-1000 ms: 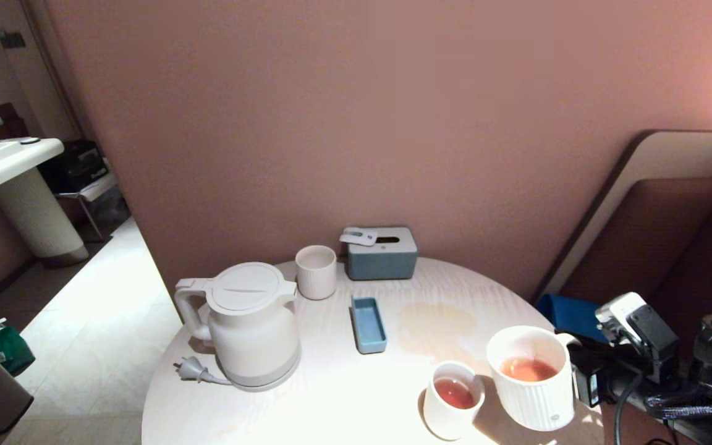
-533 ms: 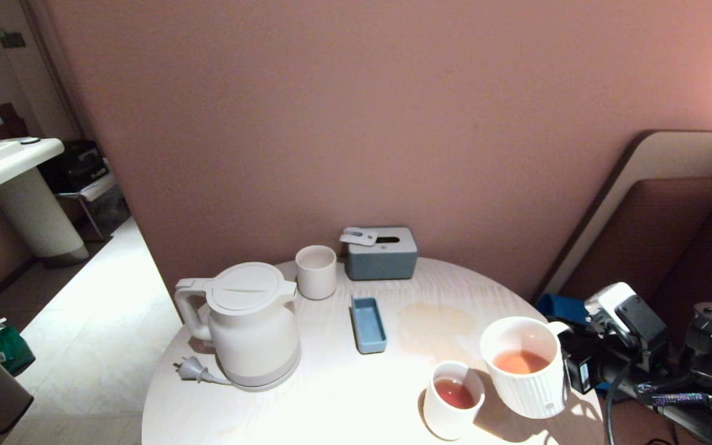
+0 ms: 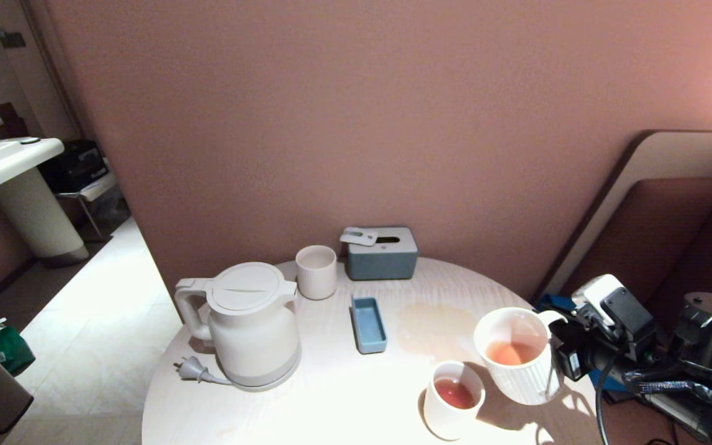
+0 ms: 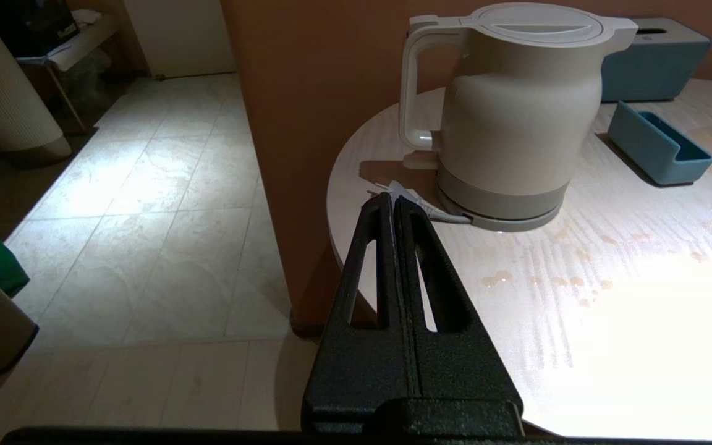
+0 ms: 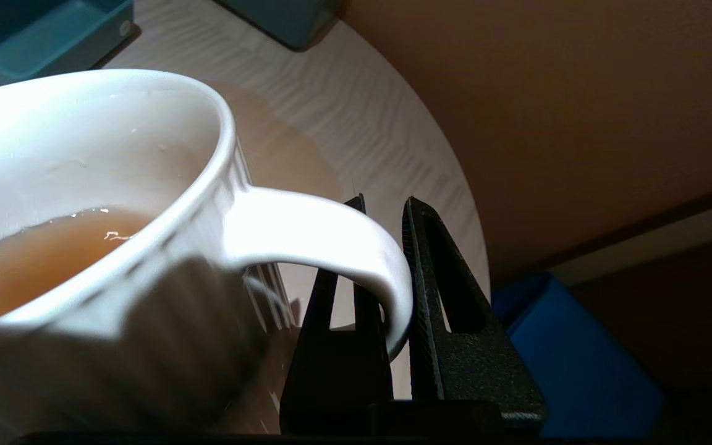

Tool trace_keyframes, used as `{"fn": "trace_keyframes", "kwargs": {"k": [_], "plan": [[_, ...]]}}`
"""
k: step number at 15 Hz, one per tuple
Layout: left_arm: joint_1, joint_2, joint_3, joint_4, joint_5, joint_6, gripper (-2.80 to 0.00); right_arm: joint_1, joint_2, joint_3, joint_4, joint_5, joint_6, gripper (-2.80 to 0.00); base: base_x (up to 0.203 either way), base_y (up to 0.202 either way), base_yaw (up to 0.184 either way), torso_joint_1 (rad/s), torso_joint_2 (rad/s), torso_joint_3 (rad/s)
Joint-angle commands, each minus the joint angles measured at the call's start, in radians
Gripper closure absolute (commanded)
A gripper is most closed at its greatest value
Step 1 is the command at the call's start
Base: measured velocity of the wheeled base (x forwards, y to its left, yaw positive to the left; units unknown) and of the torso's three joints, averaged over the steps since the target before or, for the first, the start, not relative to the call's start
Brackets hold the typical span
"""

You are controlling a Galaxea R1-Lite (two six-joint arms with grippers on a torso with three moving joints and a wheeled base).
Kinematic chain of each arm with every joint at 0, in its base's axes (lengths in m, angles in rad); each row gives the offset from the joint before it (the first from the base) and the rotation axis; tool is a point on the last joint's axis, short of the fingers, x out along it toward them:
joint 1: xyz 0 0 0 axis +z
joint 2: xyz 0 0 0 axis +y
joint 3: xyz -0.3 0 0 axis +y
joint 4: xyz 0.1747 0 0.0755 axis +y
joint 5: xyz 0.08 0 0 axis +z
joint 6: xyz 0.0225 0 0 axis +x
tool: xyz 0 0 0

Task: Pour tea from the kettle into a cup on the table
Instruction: Pour water into another cup

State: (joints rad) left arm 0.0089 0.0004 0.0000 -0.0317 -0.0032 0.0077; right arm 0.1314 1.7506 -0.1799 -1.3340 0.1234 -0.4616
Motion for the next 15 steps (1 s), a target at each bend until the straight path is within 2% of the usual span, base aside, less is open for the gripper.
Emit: {"fn": "trace_keyframes", "kwargs": {"k": [1,9,15], "plan": [[0.000,0.000,0.000,-0.001,0.000,0.000,0.00,0.012,0.003,-0.009,-0.010,-0.004,-0.022,0.00,0.000,0.000,0.000,0.000,0.00,0.000],[0.000,0.000,0.000,-0.001,0.000,0.000,0.00,0.059,-0.003,0.004,-0.011,-0.041,-0.070,0.00,0.000,0.000,0.000,0.000,0.00,0.000],[0.000,0.001,0.000,-0.001,0.000,0.000,0.00,0.059,-0.003,0.004,-0.010,-0.041,-0.200,0.00,0.000,0.000,0.000,0.000,0.00,0.000]]}}
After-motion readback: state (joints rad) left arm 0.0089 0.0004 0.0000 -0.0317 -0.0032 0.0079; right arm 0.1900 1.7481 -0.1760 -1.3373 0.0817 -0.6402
